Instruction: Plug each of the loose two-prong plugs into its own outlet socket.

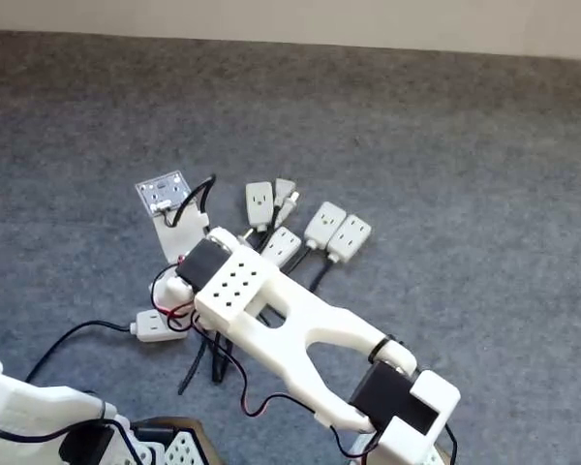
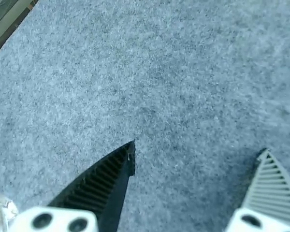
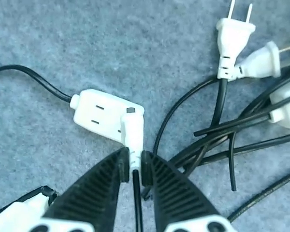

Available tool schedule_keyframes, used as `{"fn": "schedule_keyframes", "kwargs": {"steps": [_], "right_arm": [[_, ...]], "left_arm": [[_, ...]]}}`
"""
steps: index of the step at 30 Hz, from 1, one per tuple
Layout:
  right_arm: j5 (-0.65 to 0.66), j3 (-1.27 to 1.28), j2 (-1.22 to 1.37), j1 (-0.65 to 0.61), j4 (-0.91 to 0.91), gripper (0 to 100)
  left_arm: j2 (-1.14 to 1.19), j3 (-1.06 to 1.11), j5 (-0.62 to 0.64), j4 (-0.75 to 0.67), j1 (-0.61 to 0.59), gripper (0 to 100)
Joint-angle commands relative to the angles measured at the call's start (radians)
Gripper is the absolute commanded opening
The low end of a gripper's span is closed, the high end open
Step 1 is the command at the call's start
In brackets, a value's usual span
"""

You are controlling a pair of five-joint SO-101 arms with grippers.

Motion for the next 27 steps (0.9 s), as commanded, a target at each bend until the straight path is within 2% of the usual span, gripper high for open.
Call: {"fn": "schedule_keyframes", "kwargs": {"steps": [1, 14, 27], "right_arm": [[-0.012, -0.076, -0.035, -0.008, 0.031, 0.5], [-0.012, -0.079, -0.030, -0.064, 0.065, 0.5], [-0.014, -0.070, -0.022, -0.022, 0.015, 0.5]], "left_arm": [[0.002, -0.028, 0.008, -0.014, -0.002, 35], [0.004, -0.028, 0.008, -0.015, -0.002, 35], [0.005, -0.027, 0.008, -0.017, -0.008, 35]]}}
